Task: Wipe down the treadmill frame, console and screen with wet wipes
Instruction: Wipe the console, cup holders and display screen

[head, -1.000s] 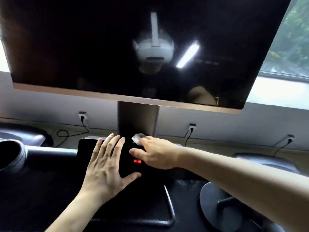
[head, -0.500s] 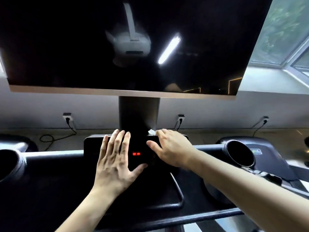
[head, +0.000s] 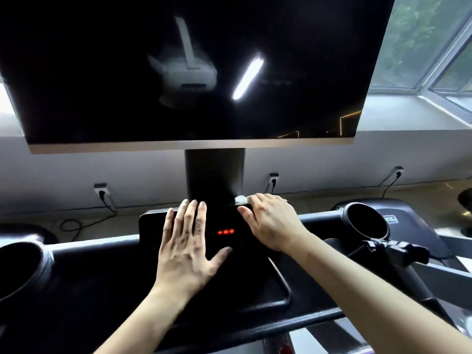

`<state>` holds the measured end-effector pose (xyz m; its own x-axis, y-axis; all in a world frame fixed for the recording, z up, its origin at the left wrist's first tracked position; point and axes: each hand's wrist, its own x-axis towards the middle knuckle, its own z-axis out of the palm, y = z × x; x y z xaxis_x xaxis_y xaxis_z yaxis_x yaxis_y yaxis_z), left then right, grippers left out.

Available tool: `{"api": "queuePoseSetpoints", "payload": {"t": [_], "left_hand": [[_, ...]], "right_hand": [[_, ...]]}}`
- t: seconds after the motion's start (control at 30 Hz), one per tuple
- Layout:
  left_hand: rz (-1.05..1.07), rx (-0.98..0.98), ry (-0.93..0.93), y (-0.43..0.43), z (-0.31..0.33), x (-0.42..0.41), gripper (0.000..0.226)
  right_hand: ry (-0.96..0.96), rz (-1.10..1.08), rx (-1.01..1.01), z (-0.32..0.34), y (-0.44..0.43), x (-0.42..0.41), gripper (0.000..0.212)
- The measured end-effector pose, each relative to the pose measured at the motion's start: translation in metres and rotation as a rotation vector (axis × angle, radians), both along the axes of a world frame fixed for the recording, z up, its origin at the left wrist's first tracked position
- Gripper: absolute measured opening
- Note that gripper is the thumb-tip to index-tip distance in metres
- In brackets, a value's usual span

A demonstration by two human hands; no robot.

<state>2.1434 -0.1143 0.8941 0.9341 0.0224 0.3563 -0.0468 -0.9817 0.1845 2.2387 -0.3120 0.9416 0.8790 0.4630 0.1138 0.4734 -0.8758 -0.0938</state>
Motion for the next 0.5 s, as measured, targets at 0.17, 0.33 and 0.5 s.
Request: {"api": "queuePoseSetpoints", "payload": {"t": [0.17,0.33,0.5], "left_hand": [[0.012,0.079,0.075,0.001,0.004,-0.001,0.126],[0.017,0.103,0.076,-0.002,0.004,-0.001,0.129],[0.003,0.102,0.062,-0.001,0.004,-0.001,0.125]], "right_hand": [[-0.037,-0.229,0.035,-0.024,-0.032,0.012,0.06],[-0.211,-0.363,0.071,-0.021,0.011,0.0,0.05],[-0.188,-0.148,0.062,-0.022,0.026,-0.011,0.056]]}}
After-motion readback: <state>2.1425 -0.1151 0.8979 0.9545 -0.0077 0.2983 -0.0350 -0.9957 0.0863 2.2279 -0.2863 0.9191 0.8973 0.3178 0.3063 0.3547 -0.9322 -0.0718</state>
